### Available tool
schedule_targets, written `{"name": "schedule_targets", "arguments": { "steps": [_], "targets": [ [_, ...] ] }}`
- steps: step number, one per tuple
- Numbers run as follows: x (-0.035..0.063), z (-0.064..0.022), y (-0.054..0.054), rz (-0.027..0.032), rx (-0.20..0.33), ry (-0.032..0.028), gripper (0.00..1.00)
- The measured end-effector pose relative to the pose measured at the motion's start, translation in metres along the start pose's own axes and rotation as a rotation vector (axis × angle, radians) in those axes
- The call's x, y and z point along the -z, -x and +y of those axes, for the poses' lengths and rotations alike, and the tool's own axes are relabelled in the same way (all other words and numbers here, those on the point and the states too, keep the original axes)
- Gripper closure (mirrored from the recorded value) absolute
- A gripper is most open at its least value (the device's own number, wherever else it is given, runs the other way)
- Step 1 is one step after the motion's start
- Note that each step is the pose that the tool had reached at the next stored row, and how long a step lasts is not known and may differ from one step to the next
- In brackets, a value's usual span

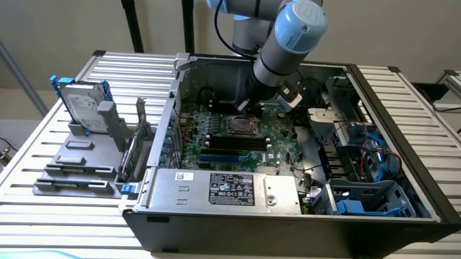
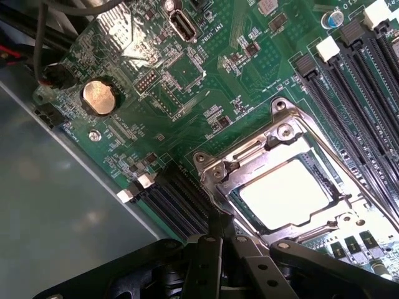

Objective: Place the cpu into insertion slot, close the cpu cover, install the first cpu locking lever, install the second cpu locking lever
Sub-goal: 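Install the first cpu locking lever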

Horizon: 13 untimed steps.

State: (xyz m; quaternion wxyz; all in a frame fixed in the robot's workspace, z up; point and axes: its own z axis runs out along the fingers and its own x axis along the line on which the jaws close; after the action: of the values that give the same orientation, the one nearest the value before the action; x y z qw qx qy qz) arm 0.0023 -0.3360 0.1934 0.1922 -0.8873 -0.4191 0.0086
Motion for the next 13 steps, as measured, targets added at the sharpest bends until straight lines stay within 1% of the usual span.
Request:
{"name": "schedule_targets", "arguments": {
  "steps": [13],
  "targets": [
    [-0.0015,0.0051,-0.0023,-0.0019,0.000,-0.0015,0.89]
  ]
}}
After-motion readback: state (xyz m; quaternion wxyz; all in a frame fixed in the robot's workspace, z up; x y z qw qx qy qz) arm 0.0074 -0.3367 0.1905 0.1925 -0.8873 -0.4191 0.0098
